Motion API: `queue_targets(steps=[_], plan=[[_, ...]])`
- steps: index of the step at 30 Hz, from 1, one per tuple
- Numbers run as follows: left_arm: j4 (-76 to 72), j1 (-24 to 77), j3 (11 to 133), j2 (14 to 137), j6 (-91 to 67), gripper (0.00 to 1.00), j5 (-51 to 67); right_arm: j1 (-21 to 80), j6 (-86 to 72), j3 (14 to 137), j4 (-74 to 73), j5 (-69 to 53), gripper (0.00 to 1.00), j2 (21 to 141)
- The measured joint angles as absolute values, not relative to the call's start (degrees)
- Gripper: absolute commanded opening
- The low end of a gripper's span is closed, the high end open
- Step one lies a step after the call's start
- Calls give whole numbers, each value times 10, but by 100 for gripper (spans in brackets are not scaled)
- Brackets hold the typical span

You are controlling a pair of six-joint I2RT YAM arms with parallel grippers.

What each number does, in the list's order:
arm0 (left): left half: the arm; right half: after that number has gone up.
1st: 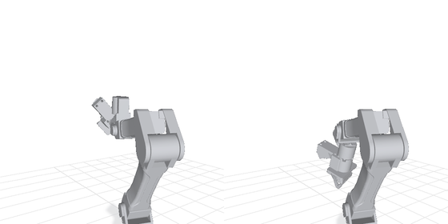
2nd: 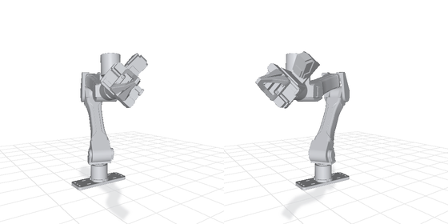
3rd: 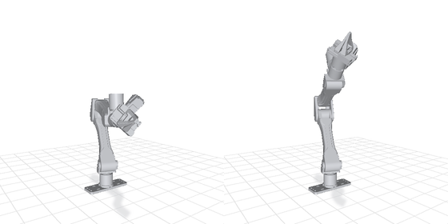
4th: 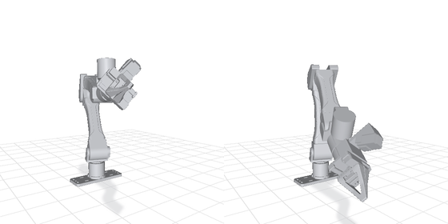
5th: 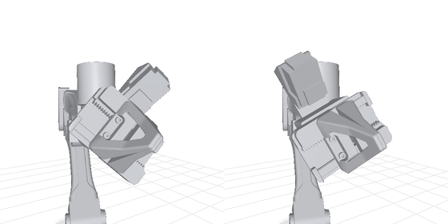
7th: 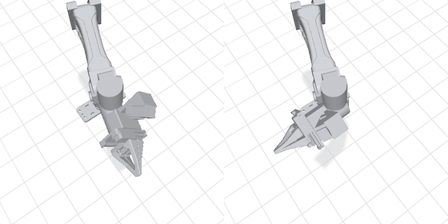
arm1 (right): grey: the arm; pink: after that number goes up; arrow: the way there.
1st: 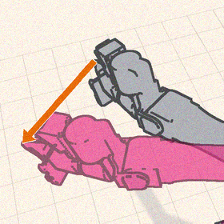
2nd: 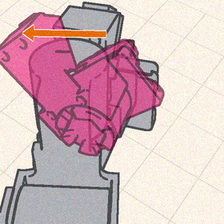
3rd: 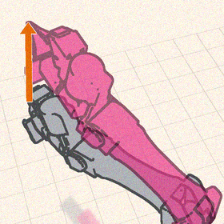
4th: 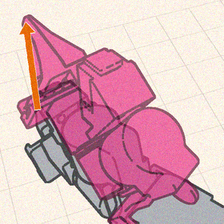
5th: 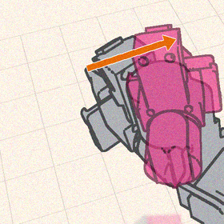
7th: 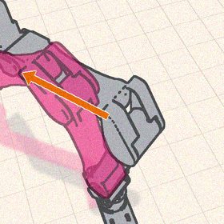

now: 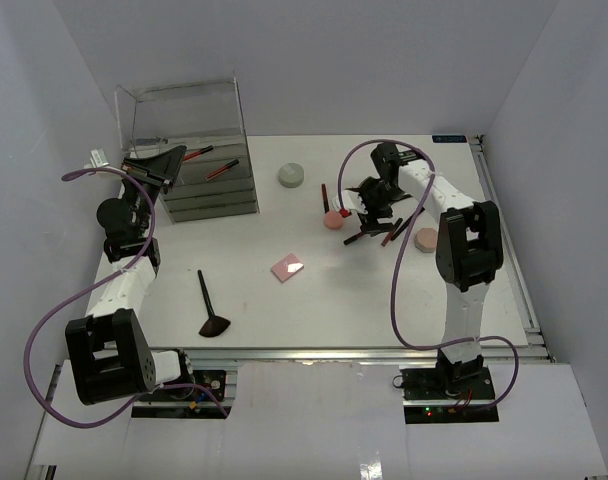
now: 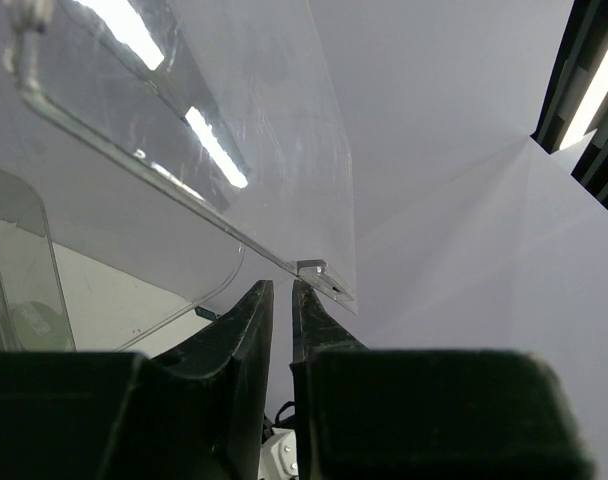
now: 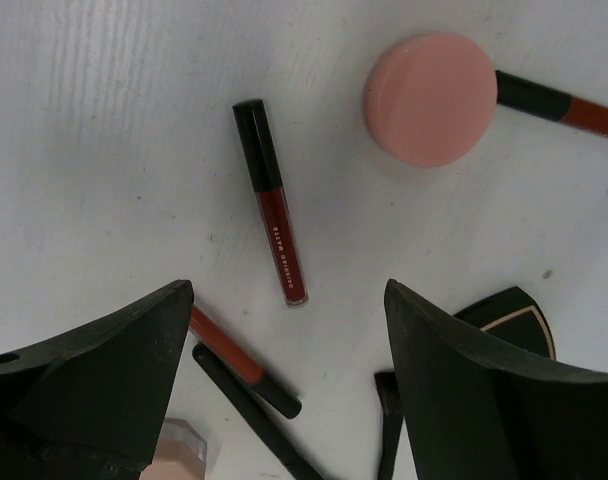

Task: Organize the makeup

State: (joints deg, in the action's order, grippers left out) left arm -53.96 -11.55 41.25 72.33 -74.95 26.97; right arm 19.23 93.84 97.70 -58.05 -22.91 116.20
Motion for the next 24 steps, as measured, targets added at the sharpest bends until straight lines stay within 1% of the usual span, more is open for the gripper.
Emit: queue_targets(steps=[6,11,15,22,24], plan=[[-540,-116,413,723,-749,25,270,193,934,1014,-587,-221,72,1231],[-540,-116,413,723,-749,25,271,195,930,1015,-587,-217,64,1241],[-540,-116,413,723,-749,25,272,200,929,1011,-585,-213,55,1241],[-540,-117,413,723,-749,25,273,216,926,991,-582,-207,48,1245],[-540,-117,413,722,-749,25,273,221,925,991,-581,-206,44,1249]])
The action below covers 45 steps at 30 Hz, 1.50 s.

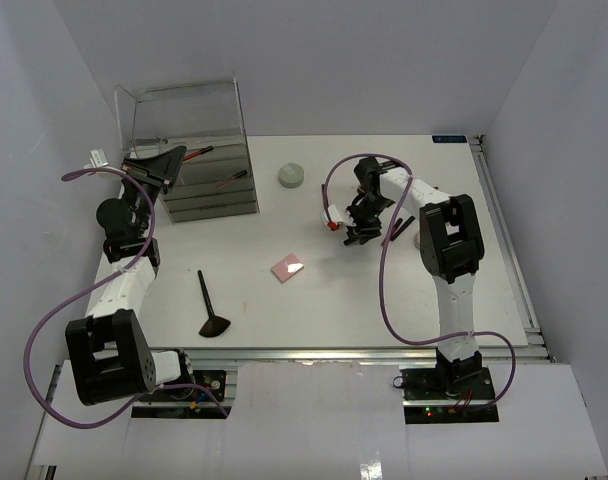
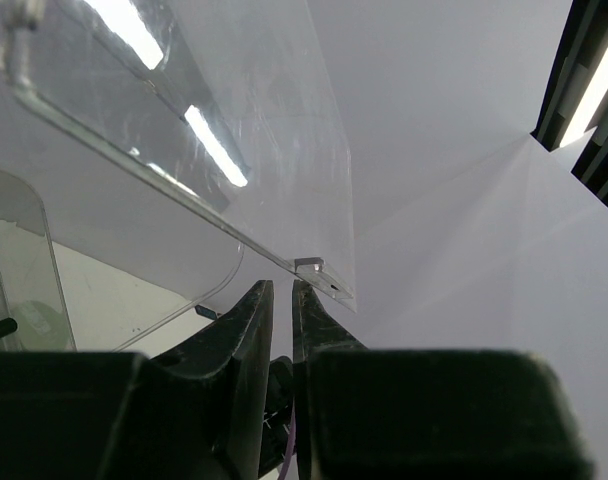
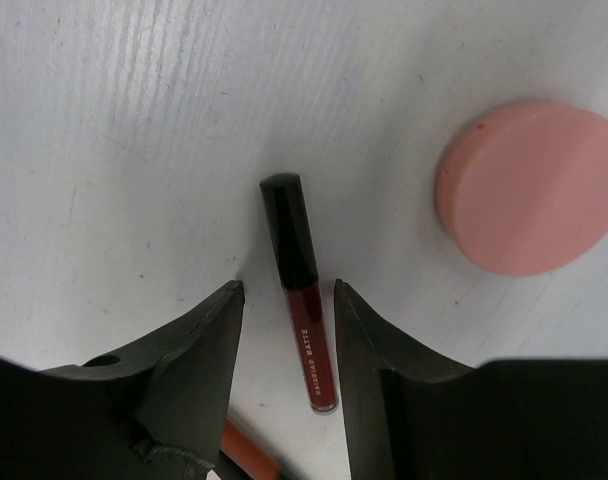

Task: Organize the makeup

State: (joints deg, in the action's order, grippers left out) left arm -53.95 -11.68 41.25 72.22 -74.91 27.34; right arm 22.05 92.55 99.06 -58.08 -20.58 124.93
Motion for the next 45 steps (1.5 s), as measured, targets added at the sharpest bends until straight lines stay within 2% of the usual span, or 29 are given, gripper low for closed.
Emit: queue_targets(steps=[10,19,23,26,33,38,45], plan=[[-540,-117,413,717,-750,25,275,226,925,969,-567,-204,20,1242],[-540,-117,413,712,-750,25,275,247,925,939,-564,-212,13,1199],[-540,-117,413,712,-750,25,275,302,909,940,-563,-220,8,1139],[-540,-117,413,712,-750,25,275,374,881,949,-549,-217,8,1094],[-538,-118,413,708,-750,25,275,532,750,1024,-418,-187,8,1081],[-538,-118,413,701,-750,25,275,545,665,1144,-269,-158,8,1152],[-536,-118,413,700,-750,25,275,549,596,1160,-42,-106,8,1233]])
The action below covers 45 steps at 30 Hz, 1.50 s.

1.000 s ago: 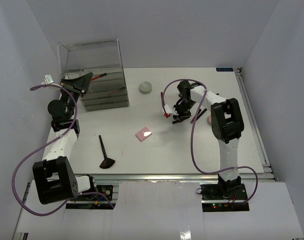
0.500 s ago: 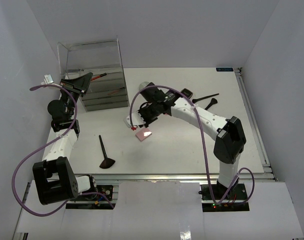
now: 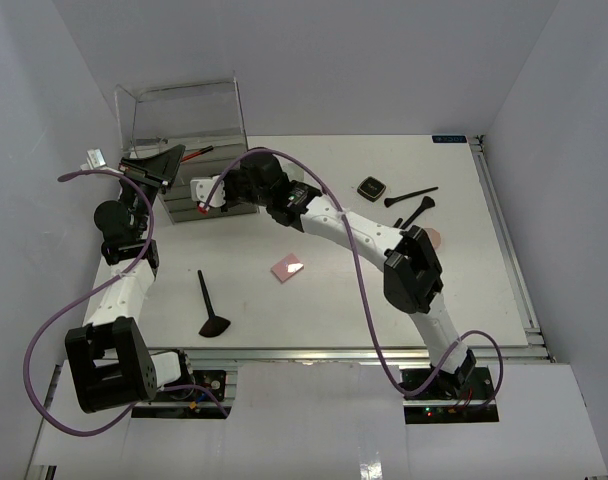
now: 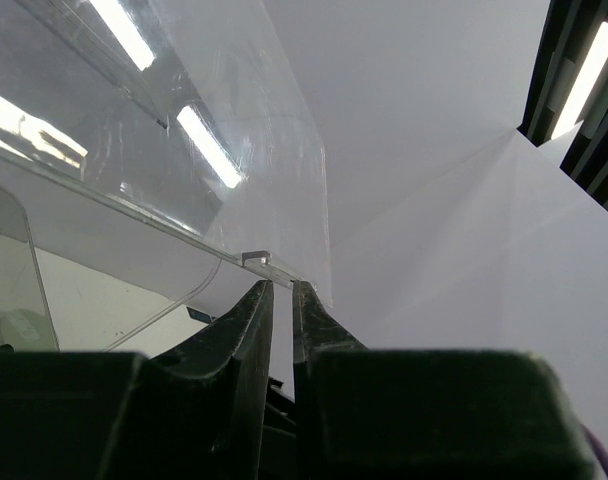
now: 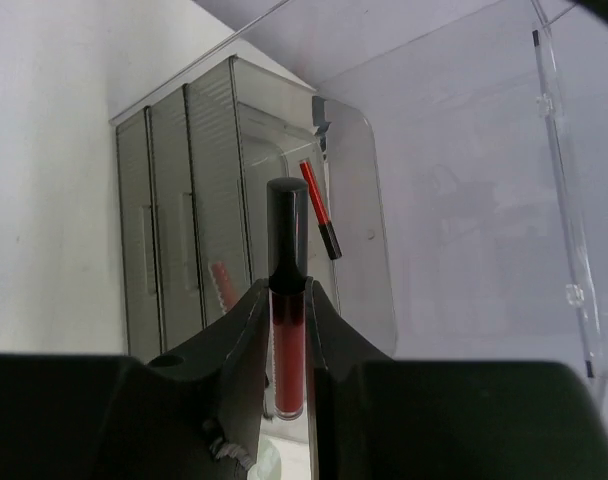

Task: Organize the makeup

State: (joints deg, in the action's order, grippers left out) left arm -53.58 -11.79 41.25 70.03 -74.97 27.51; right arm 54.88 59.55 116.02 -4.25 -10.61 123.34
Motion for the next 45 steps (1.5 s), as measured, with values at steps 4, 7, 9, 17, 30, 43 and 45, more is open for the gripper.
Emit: queue_targets(steps=[4,7,9,17,30,43,45], plan=[[-536,-118,413,700,-749,25,275,553,584,1155,86,-65,8,1279],[-536,-118,413,700,-750,25,275,554,585,1155,175,-38,8,1315],[-536,-118,413,700,-750,25,275,554,586,1155,215,-24,8,1336],[-536,-118,413,700,-749,25,275,536,589,1168,278,8,37,1402],[-536,-118,413,700,-748,25,277,518,571,1138,261,-12,83,1368],[-533,-118,413,700,-748,25,277,532,670,1072,-177,-287,59,1119],[-532,-118,413,700,-748,25,277,526,674,995,-225,-319,58,1060]])
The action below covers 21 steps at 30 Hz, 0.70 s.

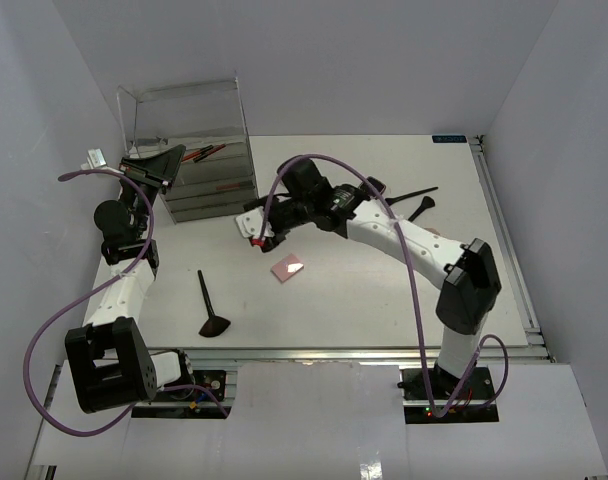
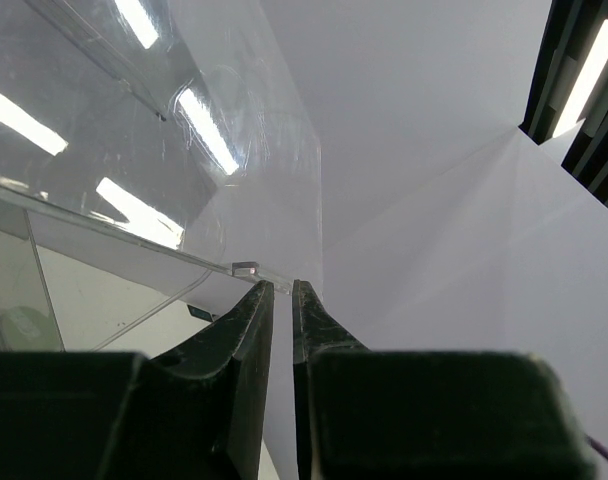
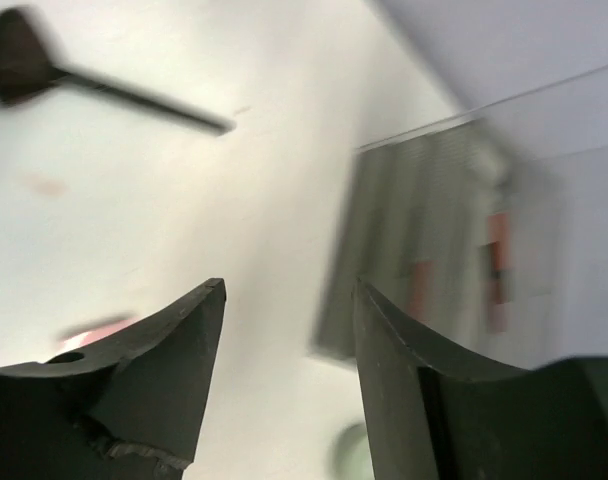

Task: Organize the makeup

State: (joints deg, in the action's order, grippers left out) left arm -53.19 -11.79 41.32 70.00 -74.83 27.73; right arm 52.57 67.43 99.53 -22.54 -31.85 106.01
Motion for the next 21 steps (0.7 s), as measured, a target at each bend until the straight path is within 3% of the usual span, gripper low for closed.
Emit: queue_targets(steps=[5,10,16,21], plan=[[-532,-118,414,700,-748,25,277,459,612,854,-255,-356,61,1017],[-531,-118,417,699,-748,25,277,342,464,821,-212,-326,67,1038],[-529,-118,421,699,-748,25,277,252,209,994,-169,-253,68,1177],[-526,-118,422,699,-747,25,277,254,86,1043,-149,-142,65,1245]])
